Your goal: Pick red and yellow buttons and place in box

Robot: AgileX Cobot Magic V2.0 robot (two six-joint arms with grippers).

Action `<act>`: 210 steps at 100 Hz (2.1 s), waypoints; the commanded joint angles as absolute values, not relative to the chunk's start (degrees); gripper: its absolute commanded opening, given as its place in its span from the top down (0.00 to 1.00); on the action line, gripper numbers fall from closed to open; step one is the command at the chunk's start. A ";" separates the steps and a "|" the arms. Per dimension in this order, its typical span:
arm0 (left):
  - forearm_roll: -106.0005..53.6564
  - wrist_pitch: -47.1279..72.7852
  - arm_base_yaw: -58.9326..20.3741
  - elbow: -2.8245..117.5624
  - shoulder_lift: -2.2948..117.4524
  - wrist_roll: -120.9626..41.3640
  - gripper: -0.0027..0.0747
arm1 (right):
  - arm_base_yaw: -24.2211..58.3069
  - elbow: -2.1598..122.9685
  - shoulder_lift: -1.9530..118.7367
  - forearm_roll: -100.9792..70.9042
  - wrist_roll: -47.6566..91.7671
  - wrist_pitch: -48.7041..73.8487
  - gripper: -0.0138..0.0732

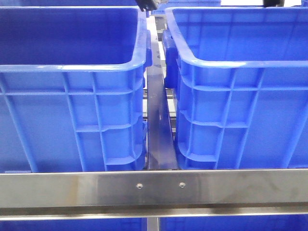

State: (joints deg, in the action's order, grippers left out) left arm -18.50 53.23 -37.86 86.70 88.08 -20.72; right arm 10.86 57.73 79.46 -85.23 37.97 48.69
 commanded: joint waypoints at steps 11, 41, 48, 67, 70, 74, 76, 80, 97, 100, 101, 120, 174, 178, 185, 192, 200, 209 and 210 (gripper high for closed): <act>-20.40 49.82 -38.16 88.88 85.84 -20.66 0.83 | 11.78 59.83 78.42 -89.95 41.26 50.09 0.20; -20.40 49.69 -38.16 88.88 85.84 -20.66 0.83 | 11.78 59.83 78.42 -90.62 41.26 49.33 0.55; -20.40 49.41 -38.16 88.88 85.84 -20.66 0.83 | 11.78 59.83 78.42 -90.93 41.26 49.09 0.56; -20.40 48.80 -38.16 88.88 85.84 -20.66 0.83 | 11.78 59.83 78.42 -90.98 41.26 48.98 0.56; -20.40 48.80 -38.16 88.88 85.84 -20.66 0.83 | 11.78 59.83 78.42 -90.98 41.26 48.98 0.56; -20.40 48.80 -38.16 88.88 85.84 -20.66 0.83 | 11.78 59.83 78.42 -90.98 41.26 48.98 0.56; -20.40 48.80 -38.16 88.88 85.84 -20.66 0.83 | 11.78 59.83 78.42 -90.98 41.26 48.98 0.56; -20.40 48.80 -38.16 88.88 85.84 -20.66 0.83 | 11.78 59.83 78.42 -90.98 41.26 48.98 0.56; -20.40 48.90 -38.16 88.88 85.84 -20.66 0.77 | 11.78 59.83 78.42 -90.98 41.26 48.92 0.56; -20.40 48.90 -38.16 88.88 85.84 -20.66 0.72 | 11.78 59.83 78.42 -90.98 41.26 48.85 0.56; -20.40 48.90 -38.16 88.88 85.84 -20.66 0.69 | 11.78 59.83 78.42 -90.98 41.26 48.78 0.56; -20.40 48.46 -38.16 88.88 85.84 -20.66 0.30 | 11.56 59.83 78.42 -90.98 41.26 47.90 0.56; -20.40 51.17 -38.16 88.88 85.84 -20.66 0.30 | -1.35 61.83 78.42 -90.30 55.36 35.64 0.56; -20.40 51.42 -38.16 88.88 85.84 -20.66 0.30 | -2.20 62.02 78.42 -89.75 57.52 33.32 0.56; -20.40 51.42 -38.16 88.88 85.84 -20.66 0.30 | -2.72 62.02 78.51 -89.49 62.03 28.08 0.56; -20.40 51.42 -38.16 88.88 85.84 -20.66 0.30 | -2.72 62.02 78.91 -89.52 66.06 23.21 0.56; -20.40 51.42 -38.16 88.88 85.84 -20.66 0.30 | -2.61 62.33 79.91 -89.58 70.08 20.02 0.56; -20.40 51.49 -38.16 88.88 85.84 -20.66 0.30 | -2.61 63.18 82.21 -89.58 74.98 18.17 0.56; -20.40 51.49 -38.16 88.88 85.84 -20.66 0.30 | -2.61 63.41 82.71 -89.58 75.35 18.13 0.56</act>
